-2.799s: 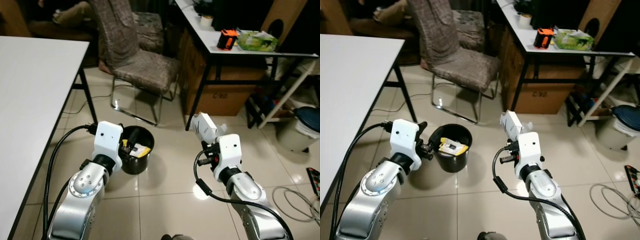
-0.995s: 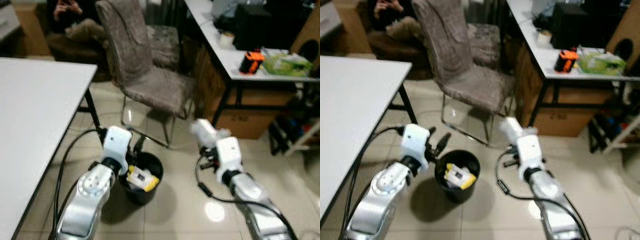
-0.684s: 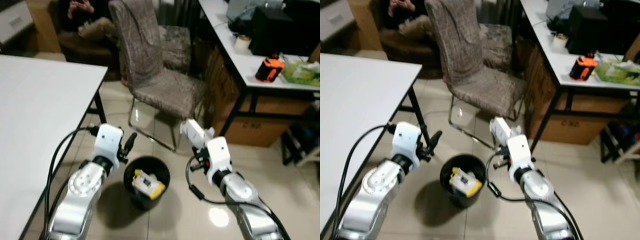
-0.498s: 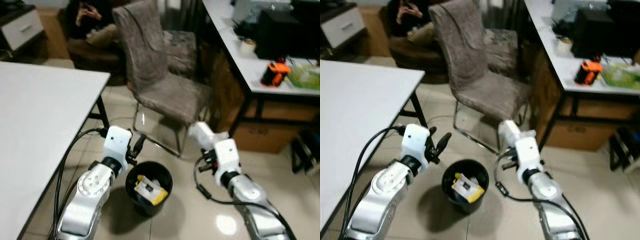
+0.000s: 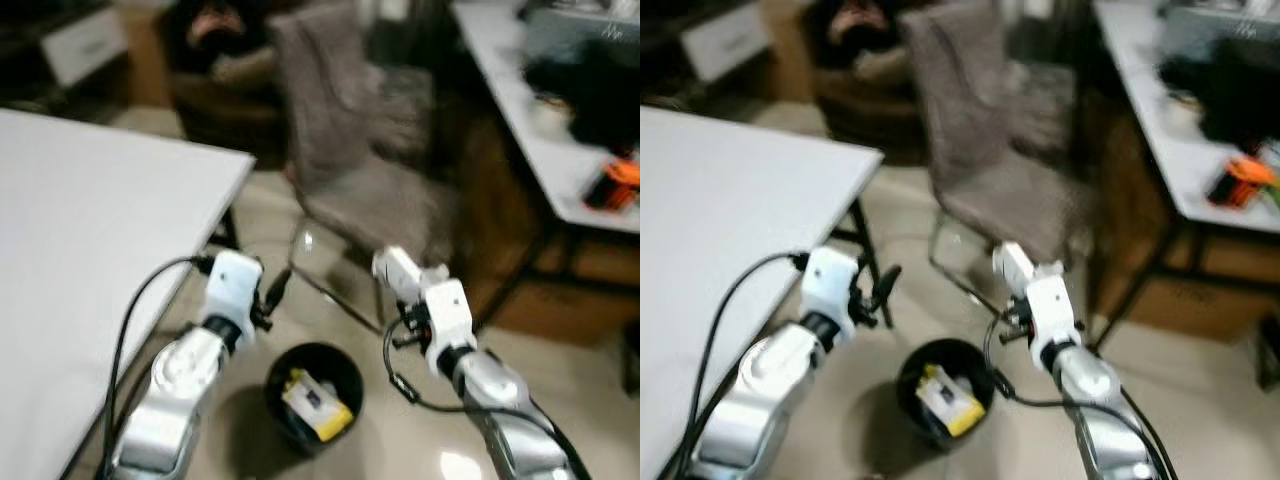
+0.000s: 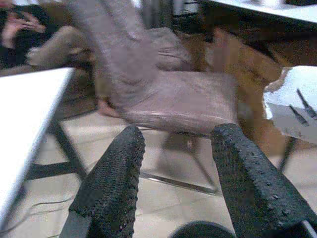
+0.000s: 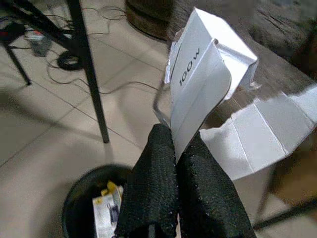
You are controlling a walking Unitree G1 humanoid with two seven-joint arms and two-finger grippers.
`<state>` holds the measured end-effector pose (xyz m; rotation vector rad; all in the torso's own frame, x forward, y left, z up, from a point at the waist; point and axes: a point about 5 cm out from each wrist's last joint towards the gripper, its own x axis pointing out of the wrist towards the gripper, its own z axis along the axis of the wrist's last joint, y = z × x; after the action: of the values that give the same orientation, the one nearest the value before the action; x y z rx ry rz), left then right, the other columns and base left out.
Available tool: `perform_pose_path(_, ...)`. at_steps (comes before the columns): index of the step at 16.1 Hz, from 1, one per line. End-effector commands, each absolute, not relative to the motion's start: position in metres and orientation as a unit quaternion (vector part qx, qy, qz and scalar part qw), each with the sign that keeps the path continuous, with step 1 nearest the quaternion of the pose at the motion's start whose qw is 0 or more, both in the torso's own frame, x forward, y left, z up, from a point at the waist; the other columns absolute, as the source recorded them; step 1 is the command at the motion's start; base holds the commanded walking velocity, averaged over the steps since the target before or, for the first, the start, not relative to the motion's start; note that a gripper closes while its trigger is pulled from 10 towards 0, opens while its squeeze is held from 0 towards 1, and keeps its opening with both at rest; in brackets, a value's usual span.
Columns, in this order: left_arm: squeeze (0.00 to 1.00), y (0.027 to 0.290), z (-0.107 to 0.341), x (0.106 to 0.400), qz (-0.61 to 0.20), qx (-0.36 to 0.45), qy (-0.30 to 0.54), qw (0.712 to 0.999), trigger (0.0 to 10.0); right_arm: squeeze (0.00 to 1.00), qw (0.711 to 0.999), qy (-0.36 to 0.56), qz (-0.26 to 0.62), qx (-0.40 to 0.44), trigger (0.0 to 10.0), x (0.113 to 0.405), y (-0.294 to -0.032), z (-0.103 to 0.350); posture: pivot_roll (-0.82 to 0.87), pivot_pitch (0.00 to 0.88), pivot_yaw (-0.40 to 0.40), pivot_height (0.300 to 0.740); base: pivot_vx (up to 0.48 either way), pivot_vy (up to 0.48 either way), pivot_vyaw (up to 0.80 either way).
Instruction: Picking trash to rubbish bin
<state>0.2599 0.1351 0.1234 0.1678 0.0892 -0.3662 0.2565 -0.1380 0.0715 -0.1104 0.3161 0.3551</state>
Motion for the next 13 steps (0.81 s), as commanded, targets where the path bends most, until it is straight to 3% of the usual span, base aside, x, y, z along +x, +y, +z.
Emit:
perform_pose_path(1,0.0,0.14,0.123,0.26,-0.176,0.088,0.049,0.979,10.0,0.0,0.968,0.158,0.187,-0.051,10.0,0.256,-0.134,0.072,-0.01,0.076,-0.053,0.74,0.356,0.0,0.0)
perform_pose_path(7,0.0,0.139,0.114,0.254,-0.21,0.094,0.065,0.971,10.0,0.0,0.952,0.185,0.235,-0.068,10.0,0.259,-0.132,0.049,-0.01,0.09,-0.032,0.74,0.057,0.0,0.0)
perform_pose_path(13,0.0,0.138,0.1,0.24,-0.312,0.128,0.124,0.933,10.0,0.0,0.908,0.276,0.302,-0.093,10.0,0.275,-0.118,0.011,-0.02,0.136,-0.011,0.74,0.0,0.0,0.0)
